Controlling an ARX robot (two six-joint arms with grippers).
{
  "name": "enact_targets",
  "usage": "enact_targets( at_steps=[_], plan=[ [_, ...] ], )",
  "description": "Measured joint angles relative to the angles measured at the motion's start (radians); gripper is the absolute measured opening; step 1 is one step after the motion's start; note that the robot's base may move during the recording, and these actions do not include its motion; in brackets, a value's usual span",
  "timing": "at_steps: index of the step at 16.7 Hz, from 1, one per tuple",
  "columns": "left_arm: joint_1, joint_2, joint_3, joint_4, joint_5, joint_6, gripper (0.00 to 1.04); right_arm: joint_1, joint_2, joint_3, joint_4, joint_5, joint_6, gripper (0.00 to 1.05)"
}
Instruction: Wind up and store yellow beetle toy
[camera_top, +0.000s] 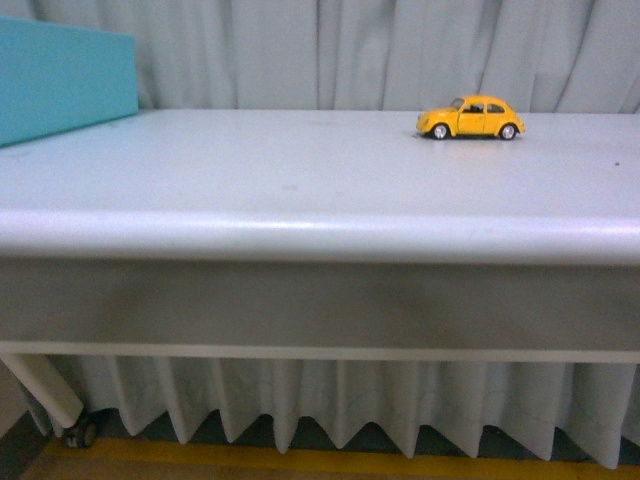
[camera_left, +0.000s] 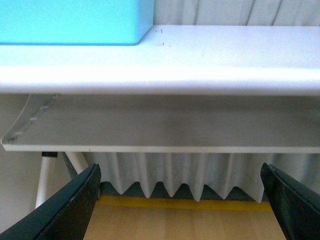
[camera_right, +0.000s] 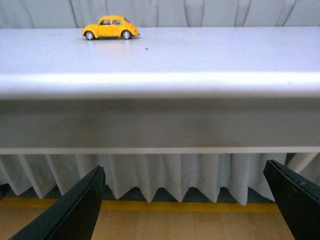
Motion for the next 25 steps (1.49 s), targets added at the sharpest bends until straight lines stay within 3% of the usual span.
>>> enact_targets(
  at_steps=[25],
  plan=[
    [0.000, 0.000, 0.000, 0.001, -0.001, -0.001, 0.98, 0.000, 0.000, 0.000, 0.001, 0.000, 0.006, 0.98]
  ],
)
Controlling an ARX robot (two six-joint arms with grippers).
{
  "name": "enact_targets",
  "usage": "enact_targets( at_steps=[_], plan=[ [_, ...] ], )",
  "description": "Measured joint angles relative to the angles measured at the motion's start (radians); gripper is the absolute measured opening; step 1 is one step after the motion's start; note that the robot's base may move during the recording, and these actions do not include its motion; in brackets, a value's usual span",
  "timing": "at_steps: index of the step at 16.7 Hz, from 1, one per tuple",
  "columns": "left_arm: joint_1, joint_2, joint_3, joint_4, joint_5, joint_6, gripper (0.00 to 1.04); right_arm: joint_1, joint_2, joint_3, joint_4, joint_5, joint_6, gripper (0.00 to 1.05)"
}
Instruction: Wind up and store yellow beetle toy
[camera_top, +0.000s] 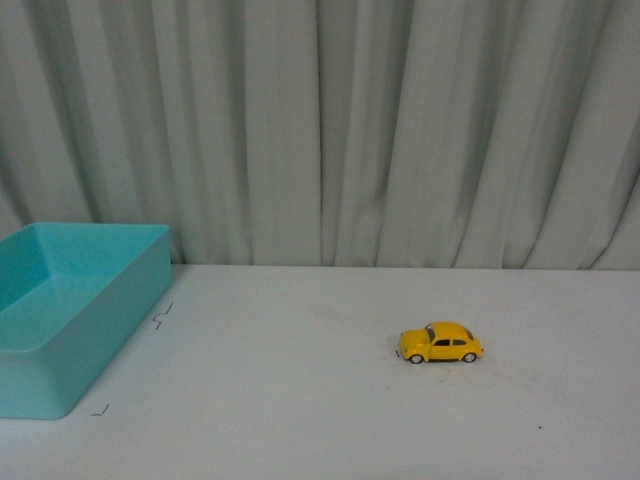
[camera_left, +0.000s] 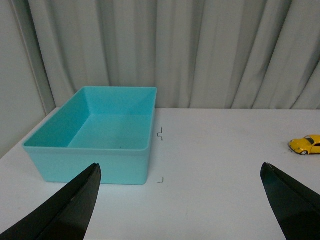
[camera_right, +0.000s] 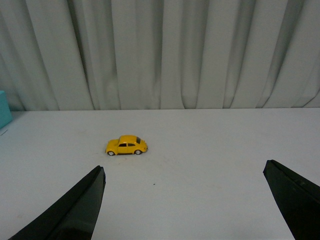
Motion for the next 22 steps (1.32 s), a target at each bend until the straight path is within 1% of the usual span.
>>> enact_targets(
  at_steps=[22],
  plan=[
    [0.000, 0.000, 0.000, 0.000, 0.000, 0.000, 0.98, 0.000, 0.000, 0.000, 0.002, 0.000, 0.000, 0.98]
  ],
)
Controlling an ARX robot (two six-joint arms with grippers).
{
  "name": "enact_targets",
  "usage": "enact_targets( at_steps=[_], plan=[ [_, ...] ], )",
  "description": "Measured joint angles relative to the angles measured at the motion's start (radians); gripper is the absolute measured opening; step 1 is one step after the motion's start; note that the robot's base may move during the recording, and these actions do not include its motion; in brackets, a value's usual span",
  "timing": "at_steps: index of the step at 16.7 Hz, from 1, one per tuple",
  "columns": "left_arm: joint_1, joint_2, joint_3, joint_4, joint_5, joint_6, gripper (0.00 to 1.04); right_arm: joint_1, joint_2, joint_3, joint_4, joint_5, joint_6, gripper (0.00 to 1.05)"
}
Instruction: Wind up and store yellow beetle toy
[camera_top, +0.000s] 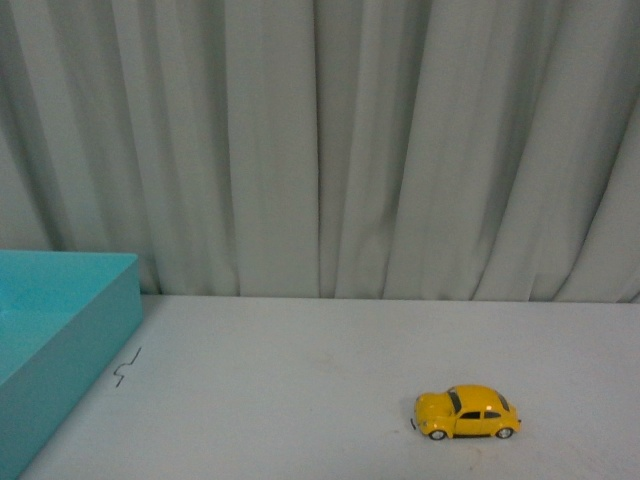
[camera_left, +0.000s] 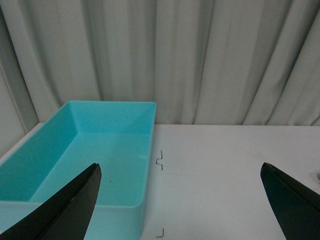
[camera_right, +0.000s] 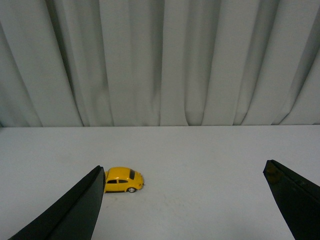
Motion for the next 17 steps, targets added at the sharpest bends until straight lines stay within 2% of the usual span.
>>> enact_targets(
  at_steps=[15, 16, 17],
  plan=[
    [0.000, 0.000, 0.000, -0.001, 0.000, 0.000, 0.98, 0.000, 0.000, 0.000, -0.003, 0.000, 0.000, 0.98],
    [0.000, 0.000, 0.000, -0.001, 0.000, 0.000, 0.98, 0.006, 0.035, 0.031, -0.114, 0.030, 0.062, 0.98],
    [0.000, 0.000, 0.000, -0.001, 0.001, 0.000, 0.98, -0.043, 0.146, 0.043, -0.066, -0.018, 0.130, 0.98]
  ],
)
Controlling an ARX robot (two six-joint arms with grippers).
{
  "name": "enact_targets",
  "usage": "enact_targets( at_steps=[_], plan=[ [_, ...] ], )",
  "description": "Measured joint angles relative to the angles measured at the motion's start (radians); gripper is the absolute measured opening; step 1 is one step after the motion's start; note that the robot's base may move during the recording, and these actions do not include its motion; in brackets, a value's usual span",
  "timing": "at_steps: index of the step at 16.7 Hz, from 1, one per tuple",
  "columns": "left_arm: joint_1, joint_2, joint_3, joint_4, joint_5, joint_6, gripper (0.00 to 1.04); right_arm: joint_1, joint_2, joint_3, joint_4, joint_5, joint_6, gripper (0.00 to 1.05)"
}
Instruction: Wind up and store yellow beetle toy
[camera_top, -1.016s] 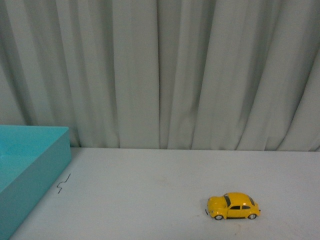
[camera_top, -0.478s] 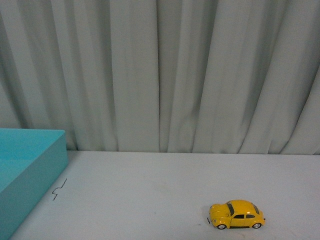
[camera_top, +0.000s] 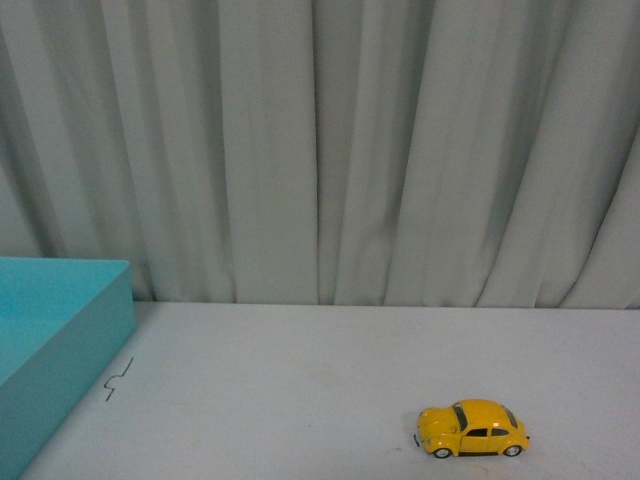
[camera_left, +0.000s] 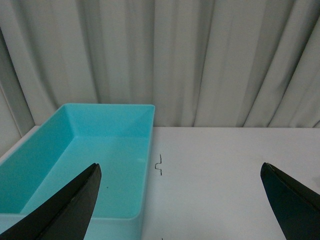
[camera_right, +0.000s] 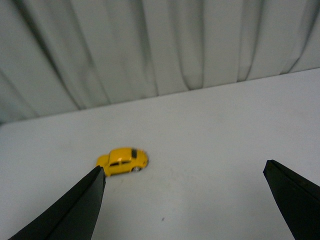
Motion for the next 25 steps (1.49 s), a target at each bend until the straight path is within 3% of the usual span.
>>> enact_targets(
  at_steps=[3, 4, 6, 9, 13, 16, 21, 25],
  plan=[
    [0.000, 0.000, 0.000, 0.000, -0.003, 0.000, 0.98, -0.436, 0.594, 0.131, 0.588, -0.309, 0.044, 0.98],
    [0.000, 0.000, 0.000, 0.000, -0.002, 0.000, 0.98, -0.519, 0.823, 0.225, 0.766, -0.357, 0.040, 0.98],
    [0.000, 0.000, 0.000, 0.000, 0.000, 0.000, 0.98, -0.517, 1.210, 0.422, 0.929, -0.361, 0.037, 0.98],
    [0.000, 0.000, 0.000, 0.000, -0.001, 0.000, 0.98, -0.360, 1.534, 0.724, 0.873, -0.410, -0.015, 0.98],
    [0.000, 0.000, 0.000, 0.000, -0.001, 0.000, 0.98, -0.208, 1.809, 1.118, 0.576, -0.686, -0.295, 0.98],
    [0.000, 0.000, 0.000, 0.000, -0.001, 0.000, 0.98, -0.150, 1.911, 1.321, 0.166, -0.855, -0.664, 0.98],
    [0.000, 0.000, 0.000, 0.000, -0.001, 0.000, 0.98, -0.073, 2.100, 1.549, -0.469, -0.859, -1.307, 0.98],
    [0.000, 0.000, 0.000, 0.000, -0.001, 0.000, 0.98, -0.028, 2.221, 1.713, -0.701, -0.840, -1.563, 0.98]
  ],
)
